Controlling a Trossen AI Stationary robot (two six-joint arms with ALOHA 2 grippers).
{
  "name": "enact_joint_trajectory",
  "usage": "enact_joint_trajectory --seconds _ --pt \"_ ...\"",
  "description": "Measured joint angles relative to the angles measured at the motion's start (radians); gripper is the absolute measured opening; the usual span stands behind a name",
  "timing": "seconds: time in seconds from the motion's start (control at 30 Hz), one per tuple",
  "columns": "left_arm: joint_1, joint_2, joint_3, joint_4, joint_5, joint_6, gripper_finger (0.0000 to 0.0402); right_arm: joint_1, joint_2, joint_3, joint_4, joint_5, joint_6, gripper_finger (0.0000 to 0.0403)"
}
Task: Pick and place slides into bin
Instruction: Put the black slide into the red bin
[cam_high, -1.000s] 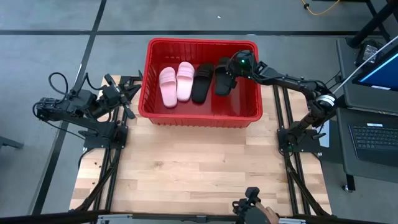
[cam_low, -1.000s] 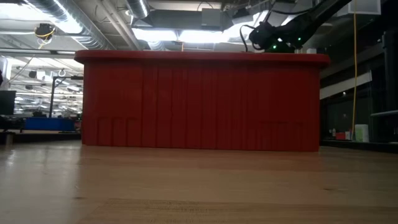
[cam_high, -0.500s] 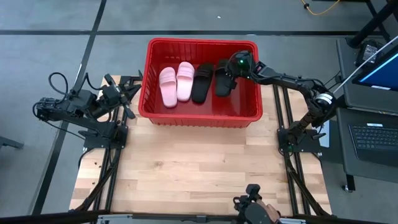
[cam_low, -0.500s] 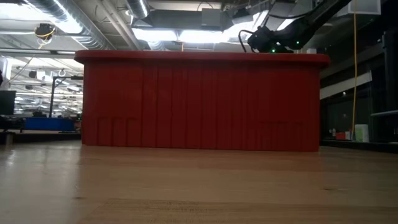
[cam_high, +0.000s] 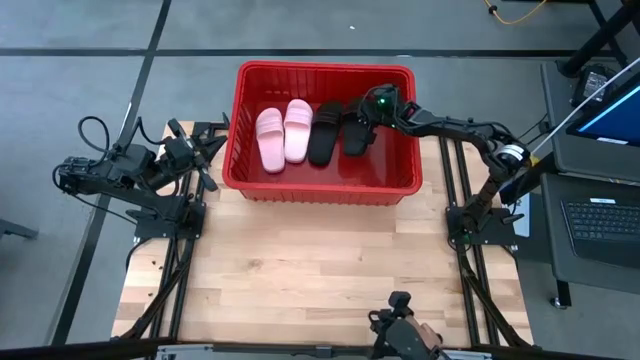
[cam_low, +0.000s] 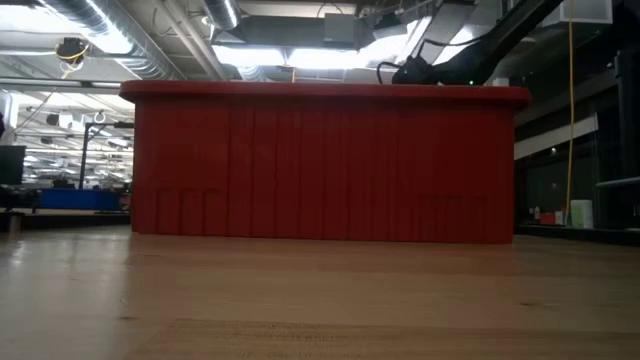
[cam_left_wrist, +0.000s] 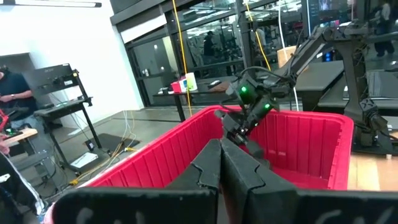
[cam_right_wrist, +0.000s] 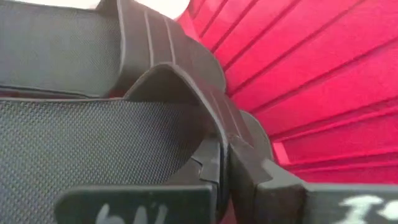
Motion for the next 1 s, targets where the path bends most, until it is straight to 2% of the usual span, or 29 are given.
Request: enact_joint_trajectory --seconds 0.43,1.0 --pt "0.000 0.000 0.000 -0.003 0.000 -0.001 0.0002 -0.005 0.068 0.000 0.046 -0.008 -0.004 0.0016" --pt "0.000 0.000 0.000 -0.034 0.000 -0.001 0.0003 -0.005 0.069 0.000 0.036 -0.009 -0.006 0.0016"
